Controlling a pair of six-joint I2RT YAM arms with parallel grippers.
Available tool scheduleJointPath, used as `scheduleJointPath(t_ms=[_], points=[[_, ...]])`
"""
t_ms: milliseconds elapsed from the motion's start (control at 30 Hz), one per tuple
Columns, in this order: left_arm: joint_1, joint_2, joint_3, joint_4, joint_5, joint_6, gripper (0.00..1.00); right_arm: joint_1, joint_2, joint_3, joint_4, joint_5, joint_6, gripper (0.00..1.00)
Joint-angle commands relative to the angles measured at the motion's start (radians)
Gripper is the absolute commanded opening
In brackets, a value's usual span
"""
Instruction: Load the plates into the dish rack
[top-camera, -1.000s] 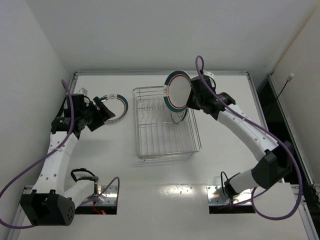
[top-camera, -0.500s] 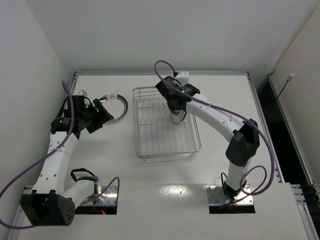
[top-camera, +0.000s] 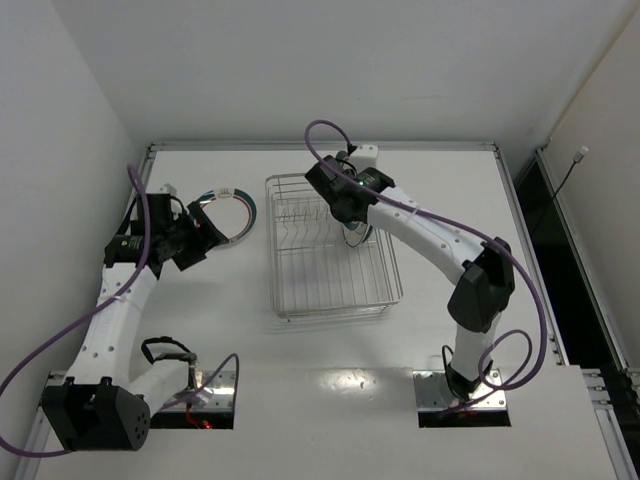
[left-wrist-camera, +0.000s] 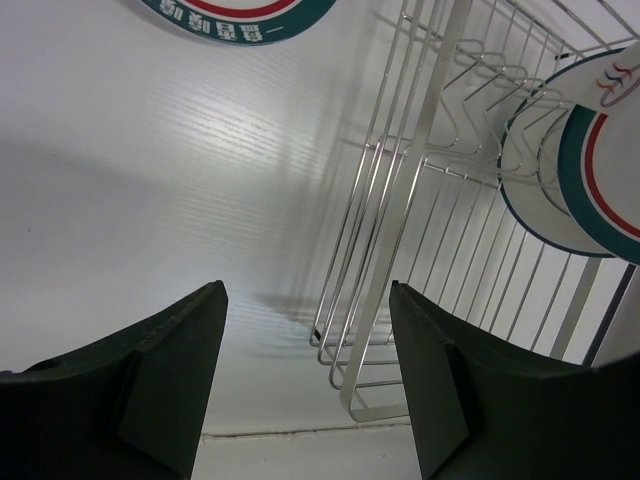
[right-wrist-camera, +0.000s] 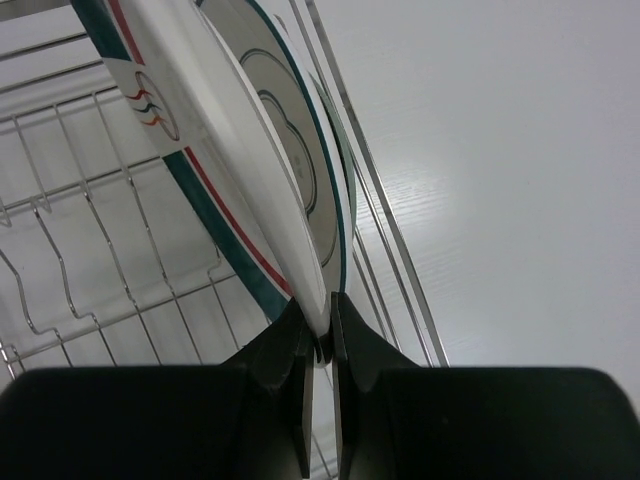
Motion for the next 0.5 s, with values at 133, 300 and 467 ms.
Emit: scheduleJointPath(t_ms=[133, 300, 467], points=[[0.008, -0.004, -0.012, 0.007, -0.007, 0.007, 0.63, 0.028, -0.053, 0.046, -0.014, 0.135, 0.007, 0.00], [0.008, -0.004, -0.012, 0.007, -0.007, 0.007, 0.63, 0.028, 0.015, 0.066, -0.098, 0.126, 0.064, 0.00], [0.008, -0.004, -0.021, 0.007, -0.007, 0.007, 0.63, 0.028, 0.033, 0.065, -0.138, 0.114, 0.108, 0.00]])
